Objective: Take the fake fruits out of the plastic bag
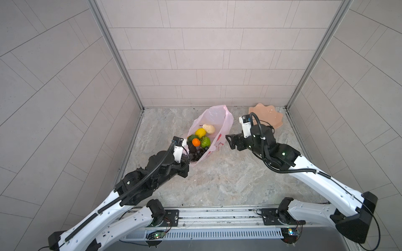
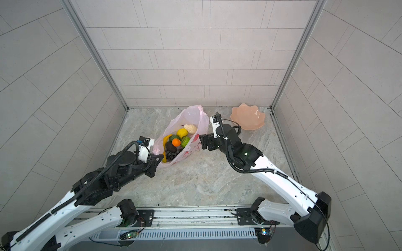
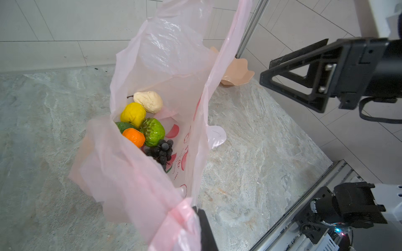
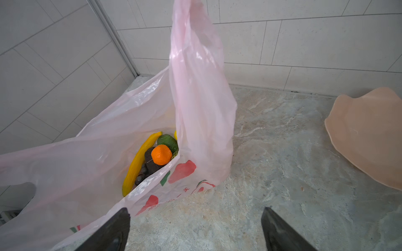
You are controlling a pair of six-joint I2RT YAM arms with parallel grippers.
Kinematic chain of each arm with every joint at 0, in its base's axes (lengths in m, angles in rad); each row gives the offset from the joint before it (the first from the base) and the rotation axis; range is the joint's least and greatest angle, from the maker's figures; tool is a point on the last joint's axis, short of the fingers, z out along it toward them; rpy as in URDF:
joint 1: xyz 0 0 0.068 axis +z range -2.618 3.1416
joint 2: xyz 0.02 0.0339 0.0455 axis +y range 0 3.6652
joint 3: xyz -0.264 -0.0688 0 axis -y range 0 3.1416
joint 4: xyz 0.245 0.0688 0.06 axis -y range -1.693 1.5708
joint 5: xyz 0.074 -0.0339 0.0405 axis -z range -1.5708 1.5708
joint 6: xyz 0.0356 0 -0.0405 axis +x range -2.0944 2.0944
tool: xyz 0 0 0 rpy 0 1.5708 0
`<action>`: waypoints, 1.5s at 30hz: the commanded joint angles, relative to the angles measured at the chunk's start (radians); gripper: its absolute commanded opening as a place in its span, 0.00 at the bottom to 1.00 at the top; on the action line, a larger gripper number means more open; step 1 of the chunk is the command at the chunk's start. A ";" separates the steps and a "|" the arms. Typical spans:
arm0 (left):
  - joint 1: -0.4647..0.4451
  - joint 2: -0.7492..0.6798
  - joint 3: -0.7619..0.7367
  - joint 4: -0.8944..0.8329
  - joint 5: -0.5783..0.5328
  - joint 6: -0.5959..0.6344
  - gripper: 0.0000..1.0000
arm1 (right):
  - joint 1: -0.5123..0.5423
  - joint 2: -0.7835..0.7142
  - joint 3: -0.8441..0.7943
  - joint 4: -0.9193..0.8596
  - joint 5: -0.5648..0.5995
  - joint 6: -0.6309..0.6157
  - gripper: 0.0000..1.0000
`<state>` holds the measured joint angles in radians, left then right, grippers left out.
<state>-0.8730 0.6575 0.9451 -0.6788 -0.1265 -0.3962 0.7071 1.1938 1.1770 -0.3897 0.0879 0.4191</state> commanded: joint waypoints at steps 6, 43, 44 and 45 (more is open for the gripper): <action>-0.004 -0.089 -0.055 -0.018 -0.100 -0.021 0.01 | 0.013 0.247 0.273 -0.130 0.106 0.005 0.91; 0.299 0.282 0.019 0.217 0.144 -0.094 0.00 | -0.113 -0.248 -0.247 -0.121 0.009 0.162 0.04; 0.299 0.276 -0.029 0.236 0.157 -0.113 0.00 | -0.112 -0.278 -0.299 -0.104 0.011 0.172 0.04; 0.299 0.277 -0.065 0.255 0.168 -0.130 0.00 | -0.113 -0.302 -0.341 -0.092 0.014 0.182 0.04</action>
<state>-0.5762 0.9333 0.9668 -0.5018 -0.0158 -0.4805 0.5907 0.9463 0.9199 -0.5358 0.1268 0.5301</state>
